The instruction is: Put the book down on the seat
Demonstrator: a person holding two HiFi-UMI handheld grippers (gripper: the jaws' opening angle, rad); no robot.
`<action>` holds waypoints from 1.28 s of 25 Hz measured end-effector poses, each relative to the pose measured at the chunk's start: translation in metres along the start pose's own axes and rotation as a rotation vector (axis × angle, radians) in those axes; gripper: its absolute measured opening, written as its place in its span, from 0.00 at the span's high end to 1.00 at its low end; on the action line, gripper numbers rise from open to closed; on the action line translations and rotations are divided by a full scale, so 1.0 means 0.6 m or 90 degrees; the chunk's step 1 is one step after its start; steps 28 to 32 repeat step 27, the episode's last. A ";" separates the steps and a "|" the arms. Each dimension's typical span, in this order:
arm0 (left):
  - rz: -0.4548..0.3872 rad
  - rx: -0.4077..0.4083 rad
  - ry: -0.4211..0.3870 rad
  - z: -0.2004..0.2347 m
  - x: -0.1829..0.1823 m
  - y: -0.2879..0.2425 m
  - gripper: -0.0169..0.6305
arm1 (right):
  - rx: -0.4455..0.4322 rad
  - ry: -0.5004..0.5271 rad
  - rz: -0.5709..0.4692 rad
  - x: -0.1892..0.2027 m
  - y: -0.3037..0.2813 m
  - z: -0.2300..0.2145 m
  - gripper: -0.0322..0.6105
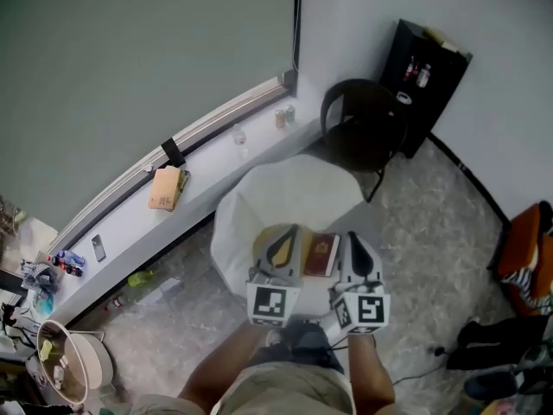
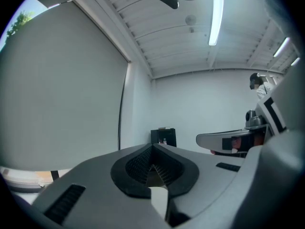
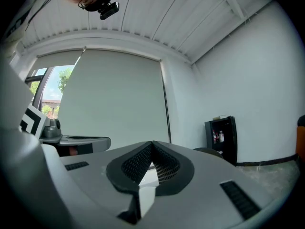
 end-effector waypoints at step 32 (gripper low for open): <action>-0.024 -0.024 -0.010 0.044 -0.056 0.064 0.96 | 0.039 0.098 -0.032 -0.051 0.028 0.053 0.94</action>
Point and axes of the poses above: the fingertips, and each gripper's own axes: y backward along the fingers, z to its left, x out of its underside, the point moved 3 cm from there along y, backward along the fingers, and after that the axes turned 3 degrees about -x, right-handed, at the moved point
